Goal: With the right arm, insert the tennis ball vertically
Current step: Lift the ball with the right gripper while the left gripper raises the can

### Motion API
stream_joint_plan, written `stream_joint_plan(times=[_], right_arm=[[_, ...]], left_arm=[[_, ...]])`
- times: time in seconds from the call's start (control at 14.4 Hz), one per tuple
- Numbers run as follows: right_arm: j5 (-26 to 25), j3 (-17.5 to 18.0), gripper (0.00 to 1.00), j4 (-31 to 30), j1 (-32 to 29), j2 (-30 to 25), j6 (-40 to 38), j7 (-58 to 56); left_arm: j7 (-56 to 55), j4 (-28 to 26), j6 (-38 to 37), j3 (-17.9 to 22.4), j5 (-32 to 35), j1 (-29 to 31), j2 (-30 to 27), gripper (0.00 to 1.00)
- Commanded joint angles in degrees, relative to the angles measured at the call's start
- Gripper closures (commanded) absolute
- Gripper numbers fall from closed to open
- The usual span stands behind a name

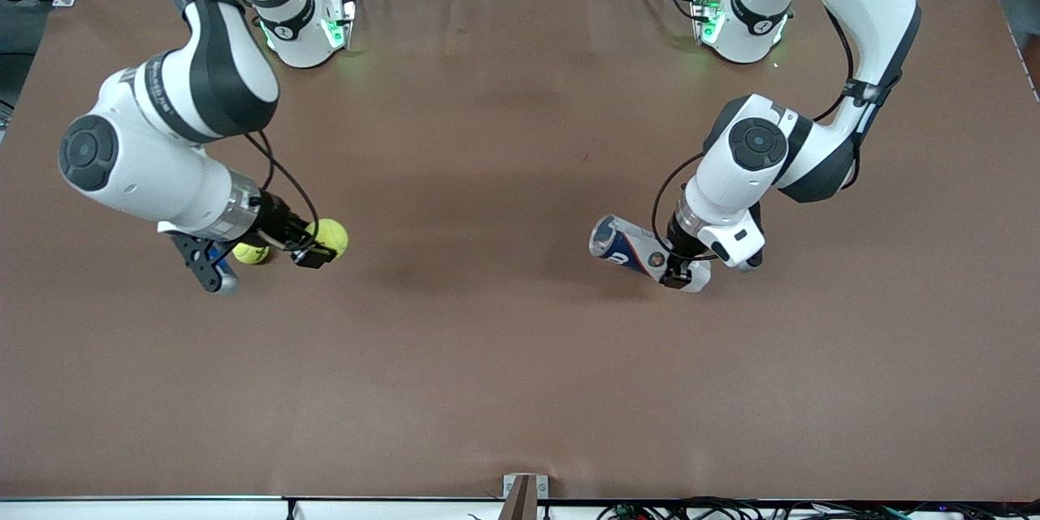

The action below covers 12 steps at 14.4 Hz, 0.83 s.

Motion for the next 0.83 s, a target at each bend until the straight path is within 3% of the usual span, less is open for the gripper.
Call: stream_joint_plan(times=[0.0, 0.21, 0.76], right_arm=[[5.58, -0.36, 1.00, 1.74, 4.22, -0.58, 0.54, 11.63], [11.84, -0.45, 1.00, 5.69, 6.33, -0.14, 0.63, 18.85], [12.12, -0.54, 1.00, 7.37, 17.40, 3.64, 10.55, 32.41]], left_arm=[[2.32, 1.11, -0.79, -1.29, -3.97, 0.68, 0.58, 0.40], [2.32, 1.11, -0.79, -2.52, -6.08, 0.77, 0.66, 0.37], [2.67, 1.82, 3.78, -2.70, -7.76, 0.68, 1.72, 0.40]])
